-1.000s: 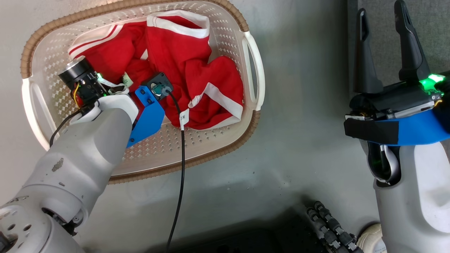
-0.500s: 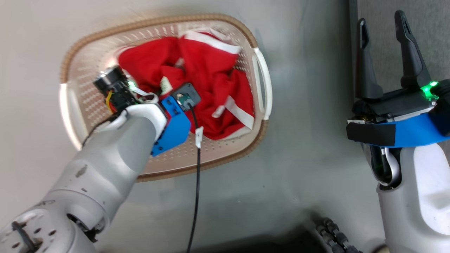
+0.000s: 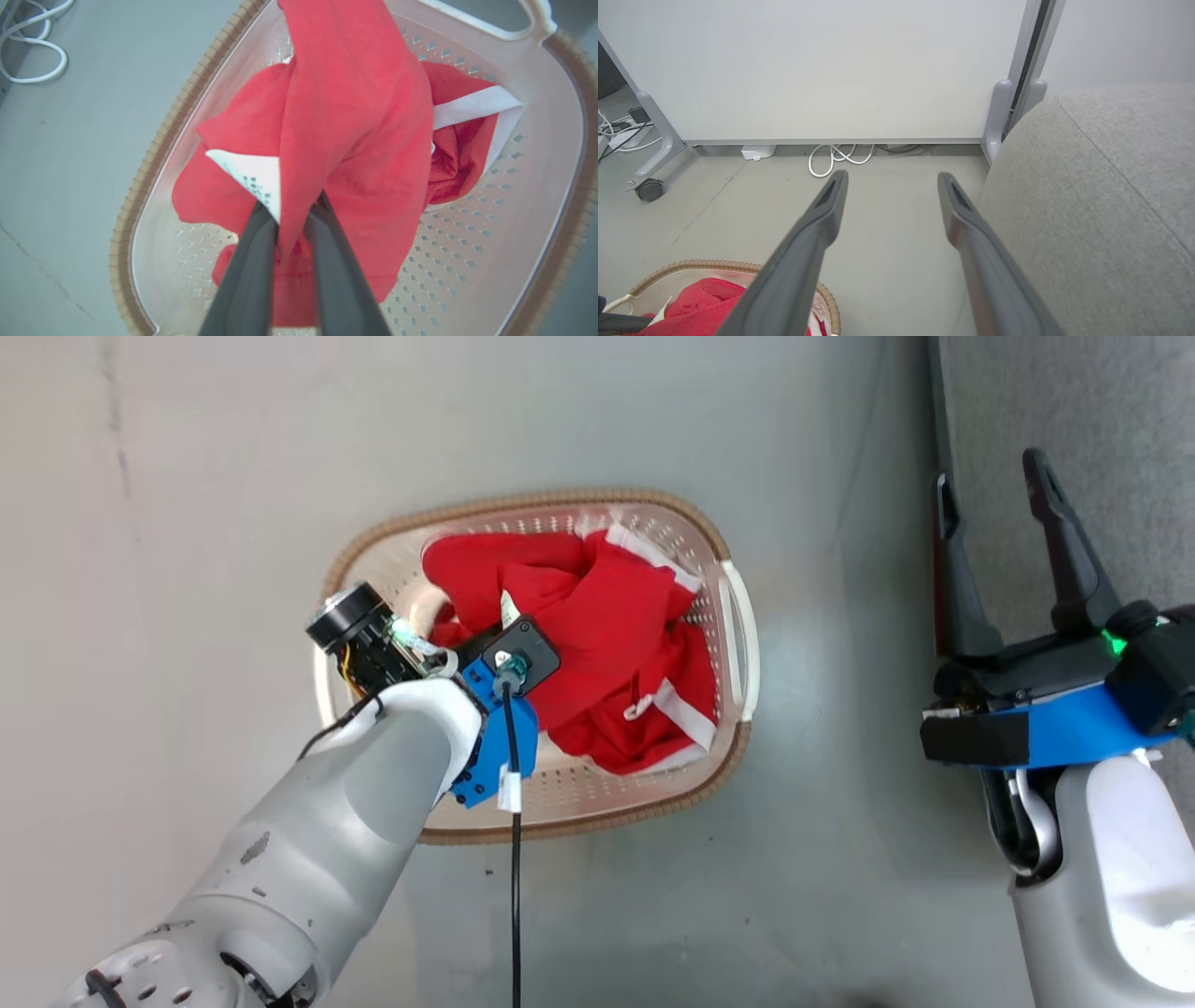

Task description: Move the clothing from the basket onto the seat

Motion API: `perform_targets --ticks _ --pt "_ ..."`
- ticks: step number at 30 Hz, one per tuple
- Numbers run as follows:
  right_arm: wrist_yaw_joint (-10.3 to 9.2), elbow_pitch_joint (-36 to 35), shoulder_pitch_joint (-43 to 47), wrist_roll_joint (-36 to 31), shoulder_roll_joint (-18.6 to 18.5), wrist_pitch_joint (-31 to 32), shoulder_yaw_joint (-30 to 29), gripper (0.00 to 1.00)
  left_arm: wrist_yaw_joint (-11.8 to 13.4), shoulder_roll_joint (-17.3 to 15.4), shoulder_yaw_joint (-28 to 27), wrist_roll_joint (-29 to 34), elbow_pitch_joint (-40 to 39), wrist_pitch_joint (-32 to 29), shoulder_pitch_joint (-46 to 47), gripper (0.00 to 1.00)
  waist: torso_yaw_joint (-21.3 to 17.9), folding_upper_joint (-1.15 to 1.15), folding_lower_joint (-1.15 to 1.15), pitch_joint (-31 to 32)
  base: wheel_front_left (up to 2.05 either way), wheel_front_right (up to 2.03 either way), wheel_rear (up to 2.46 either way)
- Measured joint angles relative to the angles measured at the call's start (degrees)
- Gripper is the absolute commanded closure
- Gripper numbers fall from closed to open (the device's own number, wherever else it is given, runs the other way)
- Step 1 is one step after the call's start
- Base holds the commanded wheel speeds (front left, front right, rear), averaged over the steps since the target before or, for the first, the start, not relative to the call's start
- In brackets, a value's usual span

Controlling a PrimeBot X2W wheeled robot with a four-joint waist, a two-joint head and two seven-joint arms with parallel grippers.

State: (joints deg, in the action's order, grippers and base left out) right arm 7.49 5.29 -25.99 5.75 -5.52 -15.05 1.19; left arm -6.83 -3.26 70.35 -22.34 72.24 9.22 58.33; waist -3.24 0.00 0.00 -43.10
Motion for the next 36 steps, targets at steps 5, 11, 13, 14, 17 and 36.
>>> perform_targets --ticks 5,11,13,14,17,36 --pt "0.0 1.24 2.19 -0.02 -0.44 0.0 0.13 0.0 0.47 0.15 -1.66 -2.53 -0.75 3.22 -1.98 1.0 1.41 0.0 0.0 5.1 0.0 0.0 0.0" --pt "0.0 2.7 5.0 -0.08 -0.52 0.0 0.35 0.0 1.26 0.27 -4.39 -5.57 -2.67 5.31 -4.39 1.0 2.74 0.0 0.0 11.54 0.0 0.0 0.0" --pt "0.0 3.37 5.98 -0.08 -0.49 0.0 0.34 0.0 1.52 0.27 -5.35 -6.66 -3.48 5.59 -5.1 1.0 3.05 0.0 0.0 13.76 0.0 0.0 0.0" --pt "0.0 3.64 6.58 -0.1 -0.45 0.0 0.34 0.0 1.68 0.3 -5.93 -7.1 -3.89 5.61 -5.43 1.0 3.19 0.0 -0.01 14.91 0.0 0.0 0.0" --pt "0.0 4.36 7.93 -0.15 -0.19 0.0 0.43 0.0 2.3 0.02 -8.22 -8.14 -6.62 5.69 -6.05 1.0 3.55 0.0 -0.01 18.28 0.0 0.0 0.0" --pt "-0.01 8.5 17.4 -0.03 1.8 0.0 1.77 0.0 5.32 -5.06 -21.0 -7.54 -24.98 5.77 -17.05 1.0 3.97 0.0 -0.01 36.03 0.0 0.0 0.0"
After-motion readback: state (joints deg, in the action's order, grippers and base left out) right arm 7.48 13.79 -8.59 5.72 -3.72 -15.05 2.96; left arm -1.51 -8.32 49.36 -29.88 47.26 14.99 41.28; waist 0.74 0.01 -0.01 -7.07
